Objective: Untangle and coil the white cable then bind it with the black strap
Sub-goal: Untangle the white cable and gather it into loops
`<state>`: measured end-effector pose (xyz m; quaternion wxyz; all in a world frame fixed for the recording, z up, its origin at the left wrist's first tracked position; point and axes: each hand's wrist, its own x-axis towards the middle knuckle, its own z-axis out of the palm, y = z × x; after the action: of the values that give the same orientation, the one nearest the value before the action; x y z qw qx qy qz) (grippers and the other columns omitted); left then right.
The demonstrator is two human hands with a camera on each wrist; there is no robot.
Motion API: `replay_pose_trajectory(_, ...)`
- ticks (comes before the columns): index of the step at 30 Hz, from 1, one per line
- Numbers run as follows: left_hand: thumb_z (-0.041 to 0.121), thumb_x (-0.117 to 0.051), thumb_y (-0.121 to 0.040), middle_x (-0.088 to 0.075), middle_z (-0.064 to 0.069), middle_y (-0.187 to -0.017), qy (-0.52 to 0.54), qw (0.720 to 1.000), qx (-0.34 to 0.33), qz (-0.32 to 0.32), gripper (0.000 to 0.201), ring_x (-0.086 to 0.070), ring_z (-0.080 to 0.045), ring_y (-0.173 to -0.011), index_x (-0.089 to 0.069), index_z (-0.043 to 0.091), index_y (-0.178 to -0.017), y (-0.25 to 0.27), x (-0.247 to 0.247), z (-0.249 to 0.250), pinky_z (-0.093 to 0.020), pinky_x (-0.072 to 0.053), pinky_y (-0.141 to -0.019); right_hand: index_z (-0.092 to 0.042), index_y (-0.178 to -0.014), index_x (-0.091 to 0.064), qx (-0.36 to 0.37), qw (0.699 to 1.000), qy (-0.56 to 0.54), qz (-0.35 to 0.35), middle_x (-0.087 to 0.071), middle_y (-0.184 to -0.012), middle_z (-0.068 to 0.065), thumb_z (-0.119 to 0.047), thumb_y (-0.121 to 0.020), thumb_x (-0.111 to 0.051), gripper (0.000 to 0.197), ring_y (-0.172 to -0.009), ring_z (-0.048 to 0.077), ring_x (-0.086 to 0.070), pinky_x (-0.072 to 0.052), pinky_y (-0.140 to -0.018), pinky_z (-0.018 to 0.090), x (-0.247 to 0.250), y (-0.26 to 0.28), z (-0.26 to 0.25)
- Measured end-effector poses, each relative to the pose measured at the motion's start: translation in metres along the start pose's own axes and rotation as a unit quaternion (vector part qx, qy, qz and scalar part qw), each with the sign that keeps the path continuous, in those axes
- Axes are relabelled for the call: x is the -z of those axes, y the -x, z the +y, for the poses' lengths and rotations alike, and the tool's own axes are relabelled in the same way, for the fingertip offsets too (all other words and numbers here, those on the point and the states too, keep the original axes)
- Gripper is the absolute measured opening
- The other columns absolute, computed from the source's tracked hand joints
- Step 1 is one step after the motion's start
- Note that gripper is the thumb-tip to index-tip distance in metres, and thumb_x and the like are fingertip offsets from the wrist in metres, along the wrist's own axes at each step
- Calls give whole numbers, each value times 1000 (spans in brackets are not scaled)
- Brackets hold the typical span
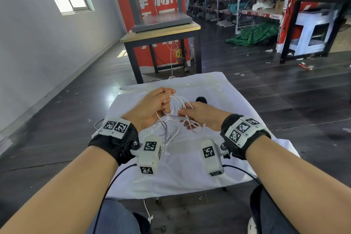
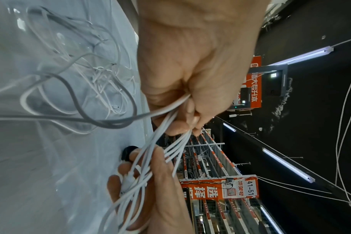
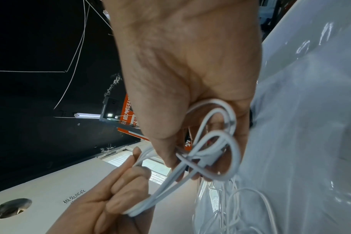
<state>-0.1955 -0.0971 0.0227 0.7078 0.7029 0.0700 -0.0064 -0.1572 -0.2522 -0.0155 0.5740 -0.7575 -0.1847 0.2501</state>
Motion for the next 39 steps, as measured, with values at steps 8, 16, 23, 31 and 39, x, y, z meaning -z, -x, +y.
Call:
replay_pose_trajectory(8,12,-38,-102,-30,5,-55,-135,990,-25,-12,20,-23,-5,-42,-57,10,-107,-1,10,-1,-16,-20,-38,-4,-93,-68,30,999,28,24,-64,-75,3,-16,-96,-54,19,-56,3,-56,-46,-55,13,11,-5,1)
replay_pose_trajectory(16,15,-40,-102,-30,6,-57,-102,993,-56,16,21,-23,-6,-44,-60,13,-107,-2,17,-8,-16,-21,-40,-8,-100,-65,20,986,-145,-76,-59,-67,2,-24,-99,-48,24,-59,11,-56,-43,-60,24,16,3,-2)
replay_pose_trajectory(23,11,-36,-103,-31,4,-59,-45,997,-46,37,25,-24,-5,-43,-60,8,-110,-4,20,-7,-15,-20,-39,-8,-104,-68,19,987,-157,-17,-68,-91,3,-18,-97,-54,19,-78,11,-64,-51,-70,20,19,-4,6)
replay_pose_trajectory(31,12,-38,-103,-31,3,-59,37,996,-28,74,25,-26,-4,-40,-62,10,-105,-5,24,-9,-14,-21,-37,-4,-102,-65,89,988,11,128,-58,-82,0,7,-88,-56,20,-70,6,-51,-44,-61,7,20,-7,7)
replay_pose_trajectory(39,12,-41,-102,-34,4,-56,77,991,-28,109,23,-26,-6,-42,-65,11,-101,-8,23,-9,-15,-21,-37,-11,-102,-61,61,994,-55,75,-66,-86,-2,-21,-98,-51,15,-73,8,-57,-44,-66,19,22,-5,-1)
